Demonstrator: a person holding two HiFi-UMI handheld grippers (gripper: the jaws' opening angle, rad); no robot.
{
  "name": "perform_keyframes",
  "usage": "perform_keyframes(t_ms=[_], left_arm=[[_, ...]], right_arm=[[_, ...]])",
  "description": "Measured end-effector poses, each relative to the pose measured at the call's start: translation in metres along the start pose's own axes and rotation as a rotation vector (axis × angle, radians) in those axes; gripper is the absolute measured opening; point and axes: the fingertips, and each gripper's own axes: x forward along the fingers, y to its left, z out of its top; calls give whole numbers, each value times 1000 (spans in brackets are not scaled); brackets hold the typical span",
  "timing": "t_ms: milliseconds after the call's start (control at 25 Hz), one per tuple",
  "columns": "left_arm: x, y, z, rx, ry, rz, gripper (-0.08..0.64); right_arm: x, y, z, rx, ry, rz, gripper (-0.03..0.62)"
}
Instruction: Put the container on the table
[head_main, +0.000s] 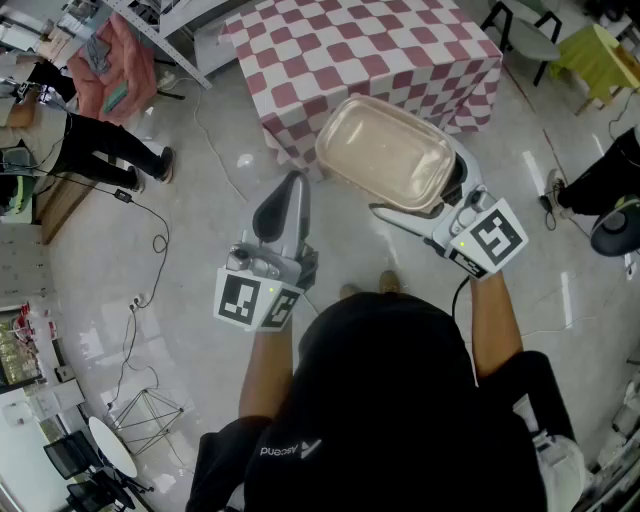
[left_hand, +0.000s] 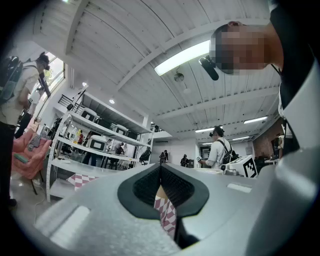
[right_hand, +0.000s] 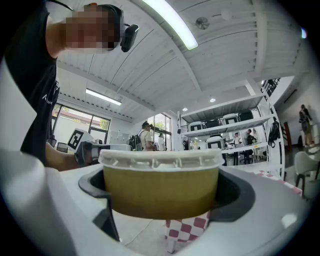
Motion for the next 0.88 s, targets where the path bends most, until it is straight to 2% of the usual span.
perform_keyframes(t_ms=[480,880], left_arm=[[20,-6,-9,2,18,16,11],[70,-20,-20,44,12,39,11]], right_arm=[[-15,-24,1,42,-24,-13,580],[-28,-81,-2,-13,-13,44,580]])
